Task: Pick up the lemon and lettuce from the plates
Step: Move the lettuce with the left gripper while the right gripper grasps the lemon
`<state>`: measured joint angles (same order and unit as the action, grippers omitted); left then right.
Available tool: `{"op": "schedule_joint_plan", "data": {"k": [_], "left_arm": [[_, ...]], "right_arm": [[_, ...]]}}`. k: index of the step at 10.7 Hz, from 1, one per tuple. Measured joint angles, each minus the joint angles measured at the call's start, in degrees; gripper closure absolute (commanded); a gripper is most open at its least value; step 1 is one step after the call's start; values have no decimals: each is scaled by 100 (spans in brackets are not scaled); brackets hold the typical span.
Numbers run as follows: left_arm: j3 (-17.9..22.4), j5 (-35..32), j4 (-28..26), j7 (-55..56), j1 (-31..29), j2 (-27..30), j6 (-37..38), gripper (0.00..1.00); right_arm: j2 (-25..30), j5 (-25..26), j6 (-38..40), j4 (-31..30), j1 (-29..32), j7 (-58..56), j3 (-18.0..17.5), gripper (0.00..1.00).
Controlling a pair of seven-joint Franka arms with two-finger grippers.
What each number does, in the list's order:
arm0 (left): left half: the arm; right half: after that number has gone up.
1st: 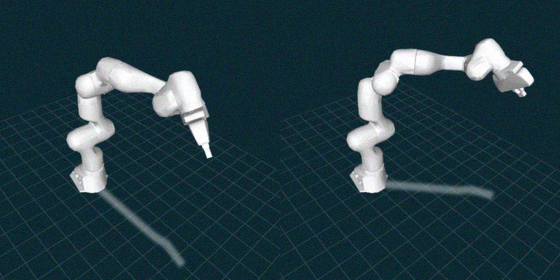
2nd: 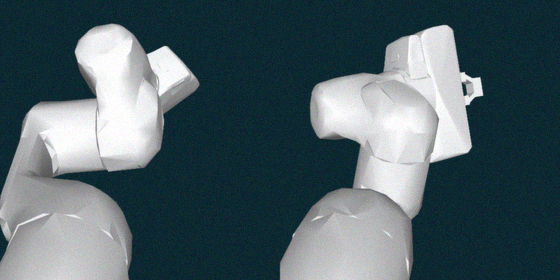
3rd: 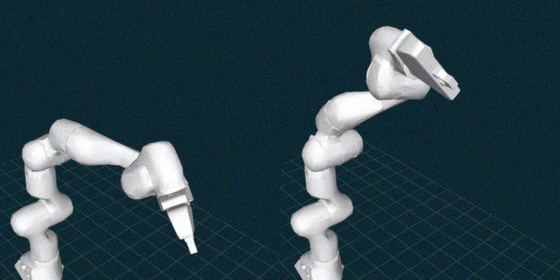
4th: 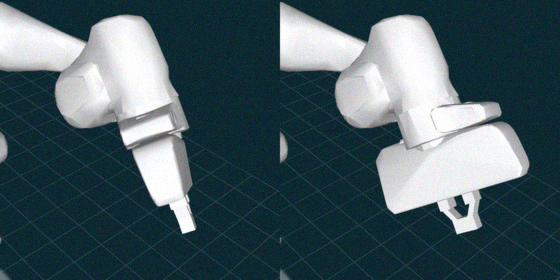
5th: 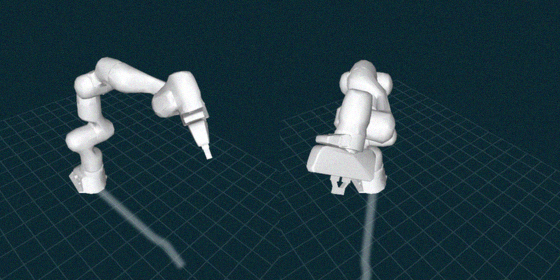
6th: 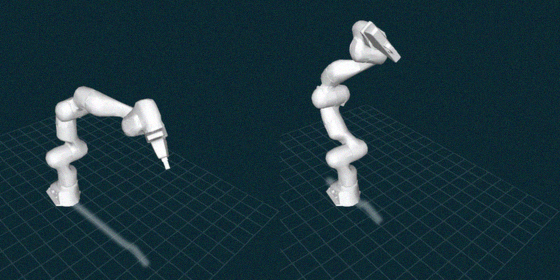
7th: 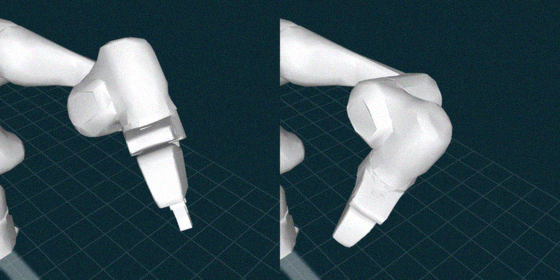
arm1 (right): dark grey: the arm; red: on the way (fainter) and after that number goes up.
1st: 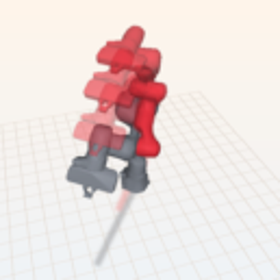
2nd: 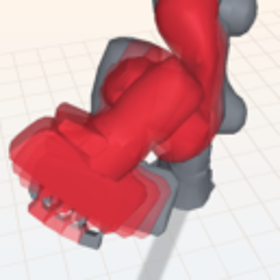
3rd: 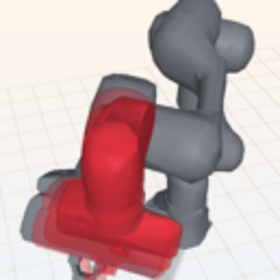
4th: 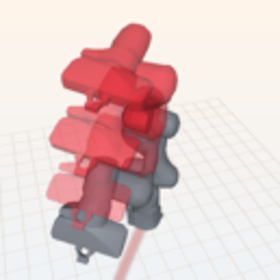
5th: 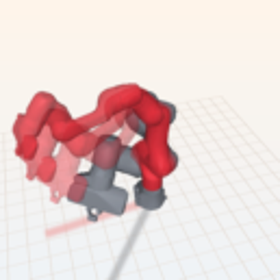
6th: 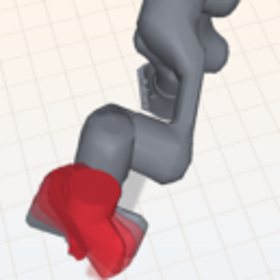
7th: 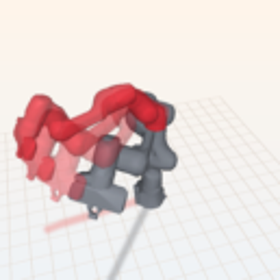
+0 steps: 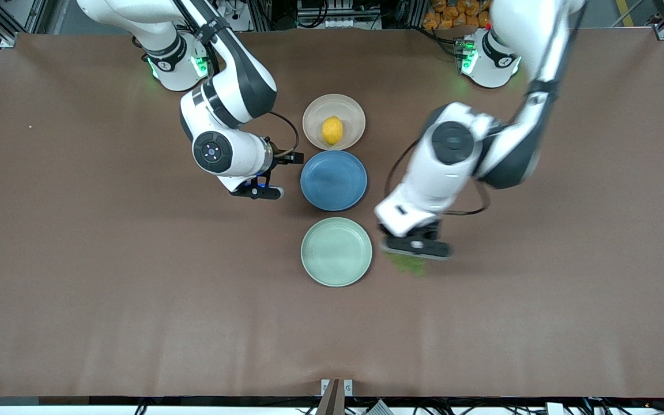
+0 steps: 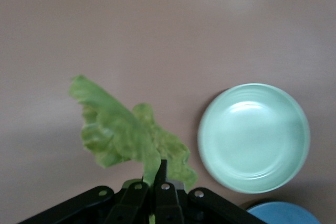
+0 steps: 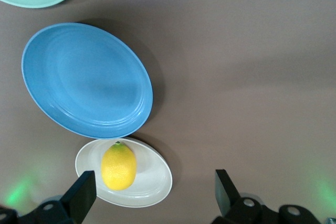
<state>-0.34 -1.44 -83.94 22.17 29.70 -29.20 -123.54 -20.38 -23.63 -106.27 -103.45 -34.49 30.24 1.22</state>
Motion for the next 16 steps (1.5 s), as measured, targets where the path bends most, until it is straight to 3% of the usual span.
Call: {"op": "schedule_joint_plan", "data": {"k": [2,4,6,10,11,12,16], "left_arm": [[7,3,-136,-289,-603,196,652,100],[8,10,-453,-701,-1143,70,704,100],[6,11,-574,-847,-1573,-356,660,100],[-35,298,-568,-1447,-2331,-1046,266,100],[-52,347,-563,-1490,-2386,-1117,177,56],[-72,351,-559,-1492,-2385,-1182,90,1],[-117,351,-453,-1572,-2360,-1263,-18,0]], "right_arm": [[-26,-151,-69,-125,-147,0,-16,0],[-67,-299,-697,-516,-635,23,-39,0],[-115,-412,-1517,-854,-1357,318,-56,0],[-225,-428,-2193,-1088,-2274,1071,-61,0],[-362,-428,-2454,-1136,-2438,1187,-62,0],[-521,-429,-2693,-1177,-2560,1250,-61,0],[-767,-429,-2844,-1214,-2638,1299,-22,0]]}}
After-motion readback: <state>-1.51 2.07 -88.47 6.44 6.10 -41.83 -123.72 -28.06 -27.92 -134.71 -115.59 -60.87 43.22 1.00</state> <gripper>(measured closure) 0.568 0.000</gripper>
